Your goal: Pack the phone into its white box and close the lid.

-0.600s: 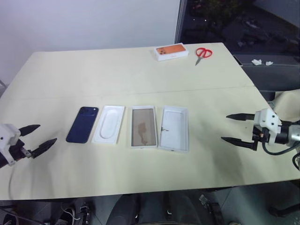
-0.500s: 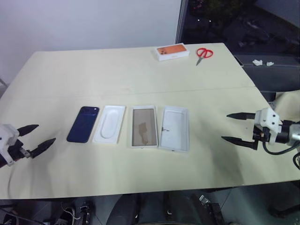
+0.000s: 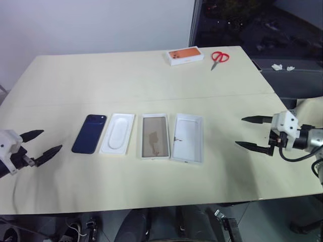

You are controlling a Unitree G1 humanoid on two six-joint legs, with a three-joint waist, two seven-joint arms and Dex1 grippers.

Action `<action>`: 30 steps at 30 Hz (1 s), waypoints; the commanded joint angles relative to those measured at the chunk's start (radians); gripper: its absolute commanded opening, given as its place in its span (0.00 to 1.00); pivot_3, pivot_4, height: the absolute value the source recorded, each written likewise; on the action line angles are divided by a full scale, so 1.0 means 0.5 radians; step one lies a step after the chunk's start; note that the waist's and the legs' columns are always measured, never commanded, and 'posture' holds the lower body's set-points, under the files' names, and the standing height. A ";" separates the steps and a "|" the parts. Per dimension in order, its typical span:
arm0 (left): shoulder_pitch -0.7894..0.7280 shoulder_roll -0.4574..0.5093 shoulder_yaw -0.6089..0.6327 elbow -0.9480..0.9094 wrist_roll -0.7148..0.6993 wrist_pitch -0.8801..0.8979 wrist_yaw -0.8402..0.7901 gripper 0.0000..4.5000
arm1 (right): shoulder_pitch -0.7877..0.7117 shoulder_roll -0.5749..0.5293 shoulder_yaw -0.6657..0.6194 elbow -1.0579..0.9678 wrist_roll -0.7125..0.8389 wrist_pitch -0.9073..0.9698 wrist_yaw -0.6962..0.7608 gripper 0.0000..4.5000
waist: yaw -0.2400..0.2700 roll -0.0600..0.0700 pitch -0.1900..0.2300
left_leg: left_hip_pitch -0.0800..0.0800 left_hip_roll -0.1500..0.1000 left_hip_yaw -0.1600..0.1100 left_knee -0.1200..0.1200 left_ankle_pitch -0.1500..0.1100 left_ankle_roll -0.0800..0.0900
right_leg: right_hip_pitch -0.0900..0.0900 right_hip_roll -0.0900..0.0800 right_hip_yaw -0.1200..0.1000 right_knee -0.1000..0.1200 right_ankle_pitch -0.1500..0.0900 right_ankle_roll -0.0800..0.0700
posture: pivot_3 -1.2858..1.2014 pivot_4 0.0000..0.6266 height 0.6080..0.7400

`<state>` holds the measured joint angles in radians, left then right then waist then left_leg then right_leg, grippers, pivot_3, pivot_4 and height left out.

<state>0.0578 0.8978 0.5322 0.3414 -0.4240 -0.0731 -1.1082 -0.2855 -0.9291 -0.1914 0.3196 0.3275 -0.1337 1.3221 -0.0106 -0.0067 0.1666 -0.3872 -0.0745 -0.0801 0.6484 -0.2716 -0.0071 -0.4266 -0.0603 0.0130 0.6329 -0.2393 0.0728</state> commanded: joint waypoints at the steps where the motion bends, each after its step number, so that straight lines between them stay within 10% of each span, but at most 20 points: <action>1: -0.031 -0.007 0.015 -0.084 -0.033 0.028 0.032 0.99 | -0.039 -0.005 -0.024 -0.027 0.012 -0.018 -0.018 0.99 | 0.000 0.000 0.000 | 0.000 0.000 0.000 0.000 0.000 0.000 | 0.000 0.000 0.000 0.000 0.000 0.000 | 0.52 0.24 1.00; 12: -0.047 0.032 -0.164 -0.441 -0.117 0.771 0.099 0.99 | -0.144 0.092 0.060 -0.148 -0.012 0.070 -0.179 0.99 | -0.004 0.000 0.000 | 0.000 0.000 0.000 0.000 0.000 0.000 | 0.000 0.000 0.000 0.001 0.000 0.000 | 0.52 0.24 1.00; 30: -0.608 -0.468 -0.468 -0.901 -0.323 1.889 0.966 0.99 | -0.385 0.551 0.384 -0.864 0.093 0.613 -0.524 0.99 | 0.008 -0.003 -0.001 | -0.002 -0.002 -0.002 0.003 0.000 -0.001 | -0.001 0.001 0.000 0.002 0.000 0.001 | 0.52 0.24 1.00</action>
<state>-0.2322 0.6620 0.2686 -0.0630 -0.5453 0.8216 -0.6453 -0.4590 -0.6489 0.0260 -0.0898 0.3657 0.1751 1.0671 -0.0065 -0.0084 0.1663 -0.3880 -0.0755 -0.0809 0.6501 -0.2715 -0.0074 -0.4270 -0.0597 0.0129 0.6338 -0.2391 0.0732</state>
